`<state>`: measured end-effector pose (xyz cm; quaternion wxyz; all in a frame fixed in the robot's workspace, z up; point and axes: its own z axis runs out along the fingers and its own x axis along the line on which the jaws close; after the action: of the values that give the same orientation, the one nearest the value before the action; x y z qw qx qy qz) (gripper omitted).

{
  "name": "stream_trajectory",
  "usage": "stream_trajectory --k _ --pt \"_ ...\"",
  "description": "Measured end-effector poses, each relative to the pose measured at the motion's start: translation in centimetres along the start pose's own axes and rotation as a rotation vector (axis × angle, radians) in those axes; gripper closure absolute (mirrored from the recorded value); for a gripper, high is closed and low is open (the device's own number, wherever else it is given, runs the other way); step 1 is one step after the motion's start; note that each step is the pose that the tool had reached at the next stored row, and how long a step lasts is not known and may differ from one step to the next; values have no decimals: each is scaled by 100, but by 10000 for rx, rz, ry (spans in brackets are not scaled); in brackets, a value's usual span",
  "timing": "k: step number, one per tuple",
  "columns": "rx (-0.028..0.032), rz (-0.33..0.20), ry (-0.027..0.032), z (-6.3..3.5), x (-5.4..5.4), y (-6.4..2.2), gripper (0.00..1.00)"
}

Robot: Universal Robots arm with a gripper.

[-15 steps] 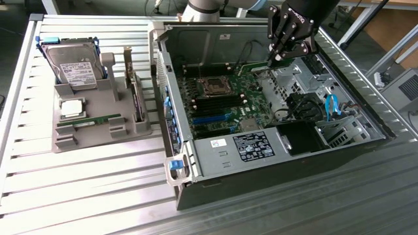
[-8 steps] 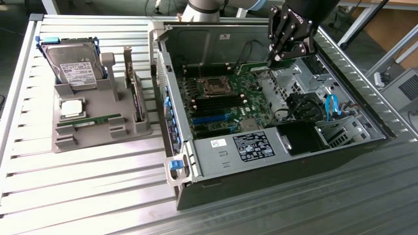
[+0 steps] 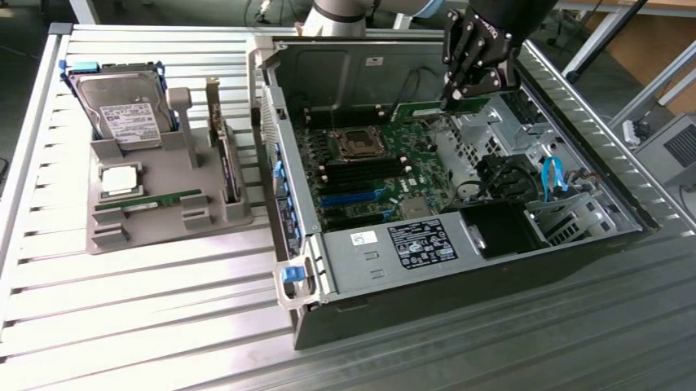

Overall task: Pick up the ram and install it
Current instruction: 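Insert the ram into the slot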

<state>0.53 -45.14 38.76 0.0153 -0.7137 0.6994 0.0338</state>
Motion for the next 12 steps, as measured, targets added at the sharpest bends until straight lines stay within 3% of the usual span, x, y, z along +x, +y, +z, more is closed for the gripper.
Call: stream_trajectory --k 12 --pt "6 92 -2 79 -13 3 88"
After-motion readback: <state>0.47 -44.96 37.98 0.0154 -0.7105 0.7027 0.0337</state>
